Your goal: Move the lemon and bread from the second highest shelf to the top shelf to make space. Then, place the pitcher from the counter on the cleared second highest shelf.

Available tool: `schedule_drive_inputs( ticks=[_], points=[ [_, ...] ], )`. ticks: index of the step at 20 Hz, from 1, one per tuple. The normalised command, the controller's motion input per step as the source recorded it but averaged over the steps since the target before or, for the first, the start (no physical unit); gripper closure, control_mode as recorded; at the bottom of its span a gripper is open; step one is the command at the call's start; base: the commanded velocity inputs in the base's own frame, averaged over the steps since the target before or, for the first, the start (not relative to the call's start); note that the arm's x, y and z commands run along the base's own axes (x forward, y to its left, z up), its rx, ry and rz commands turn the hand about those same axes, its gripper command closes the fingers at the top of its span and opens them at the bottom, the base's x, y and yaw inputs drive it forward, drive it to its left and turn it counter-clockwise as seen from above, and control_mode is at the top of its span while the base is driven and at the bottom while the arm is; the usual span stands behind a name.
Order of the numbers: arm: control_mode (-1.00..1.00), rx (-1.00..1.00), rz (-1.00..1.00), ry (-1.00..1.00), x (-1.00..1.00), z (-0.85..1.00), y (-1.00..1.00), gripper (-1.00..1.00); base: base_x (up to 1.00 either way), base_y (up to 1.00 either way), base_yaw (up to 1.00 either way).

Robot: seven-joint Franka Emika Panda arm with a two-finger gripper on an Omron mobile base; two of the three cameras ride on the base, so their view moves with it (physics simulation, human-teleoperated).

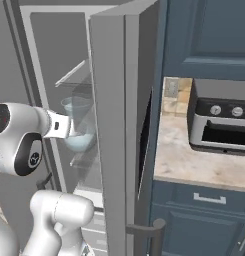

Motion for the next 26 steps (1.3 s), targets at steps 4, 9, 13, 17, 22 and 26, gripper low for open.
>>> schedule_drive_inputs(
  ticks=[4, 9, 13, 17, 22, 26],
  points=[
    [1.00, 0.00, 0.00, 0.00, 0.00, 0.00, 0.00, 1.00, 0.30, 0.03, -0.19],
    [1.00, 0.00, 0.00, 0.00, 0.00, 0.00, 0.00, 1.00, 0.46, 0.11, -0.13],
    [1.00, 0.00, 0.00, 0.00, 0.00, 0.00, 0.00, 1.00, 0.41, 0.03, -0.10],
    [1.00, 0.00, 0.00, 0.00, 0.00, 0.00, 0.00, 1.00, 0.15, 0.02, -0.01],
    [-1.00, 0.00, 0.00, 0.00, 0.00, -0.01, 0.00, 1.00, 0.00, 0.01, 0.00],
    [-1.00, 0.00, 0.11, 0.00, 0.12, -0.14, 0.08, 1.00, 0.00, 0.00, 0.00]
  ],
)
